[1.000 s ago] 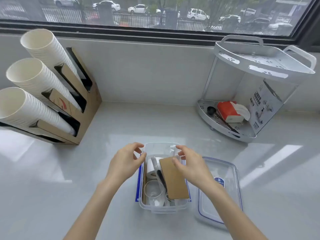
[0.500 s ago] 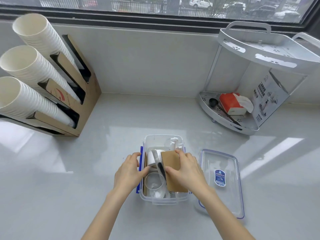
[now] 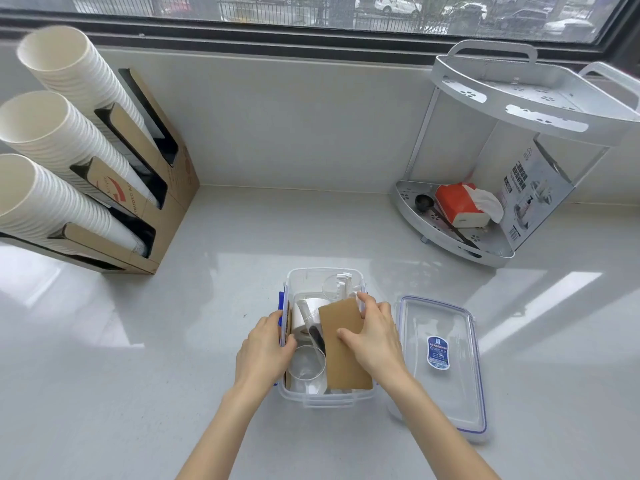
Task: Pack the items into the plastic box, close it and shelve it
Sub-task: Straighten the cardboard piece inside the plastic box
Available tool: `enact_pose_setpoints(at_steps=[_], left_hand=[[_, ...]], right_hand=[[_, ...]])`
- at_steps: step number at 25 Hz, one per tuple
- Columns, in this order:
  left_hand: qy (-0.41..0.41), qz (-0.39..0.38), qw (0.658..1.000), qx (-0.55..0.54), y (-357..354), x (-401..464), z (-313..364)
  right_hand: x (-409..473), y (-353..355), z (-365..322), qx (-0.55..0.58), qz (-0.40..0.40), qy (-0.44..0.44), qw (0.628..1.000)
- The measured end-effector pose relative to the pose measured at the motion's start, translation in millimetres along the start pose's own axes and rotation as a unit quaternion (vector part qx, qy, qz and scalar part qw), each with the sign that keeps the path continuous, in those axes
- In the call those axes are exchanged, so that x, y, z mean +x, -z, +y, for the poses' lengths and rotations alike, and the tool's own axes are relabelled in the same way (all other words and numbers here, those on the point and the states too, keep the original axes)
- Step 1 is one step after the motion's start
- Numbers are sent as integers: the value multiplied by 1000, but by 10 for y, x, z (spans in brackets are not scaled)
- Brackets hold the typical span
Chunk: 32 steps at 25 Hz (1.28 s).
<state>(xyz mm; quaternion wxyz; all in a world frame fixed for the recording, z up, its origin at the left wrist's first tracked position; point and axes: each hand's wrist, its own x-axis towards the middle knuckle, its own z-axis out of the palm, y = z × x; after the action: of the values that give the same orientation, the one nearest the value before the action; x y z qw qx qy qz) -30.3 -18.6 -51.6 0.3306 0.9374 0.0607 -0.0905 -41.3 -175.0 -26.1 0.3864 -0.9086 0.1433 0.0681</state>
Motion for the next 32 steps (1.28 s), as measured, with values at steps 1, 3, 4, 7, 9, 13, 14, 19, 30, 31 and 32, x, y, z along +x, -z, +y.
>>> enact_pose_setpoints(at_steps=[1,3,4,7,9,13,14,19,30,31,32], left_hand=[[0,3,1000,2,6,-2,2],[0,7,1000,9,24,-2,-2],[-1,9,1000,13,37,-6,-6],[0,18,1000,13,98,-38,28],[-4,22,1000,11,142,-81,71],[-10,55,998,-28,287,-174,189],[-16,67,996,-53,325,-187,225],[-84,96,984,-125,347,-247,412],[-152,8,965,-215,290,-332,526],[-151,2,963,-225,285,-329,510],[-152,-5,960,-236,290,-330,495]], right_hand=[[-4,11,0,19,1,-3,1000],[-11,17,11,43,0,-6,999],[-16,11,21,58,-1,-7,998],[-41,22,31,118,-1,-10,993],[-44,57,22,143,0,-8,990],[-49,158,-6,178,18,-9,984],[-53,180,-15,187,24,-7,982],[-91,249,-136,220,41,23,974],[-180,124,-428,289,-35,68,954],[-178,121,-435,301,-49,64,950],[-174,123,-442,311,-59,59,947]])
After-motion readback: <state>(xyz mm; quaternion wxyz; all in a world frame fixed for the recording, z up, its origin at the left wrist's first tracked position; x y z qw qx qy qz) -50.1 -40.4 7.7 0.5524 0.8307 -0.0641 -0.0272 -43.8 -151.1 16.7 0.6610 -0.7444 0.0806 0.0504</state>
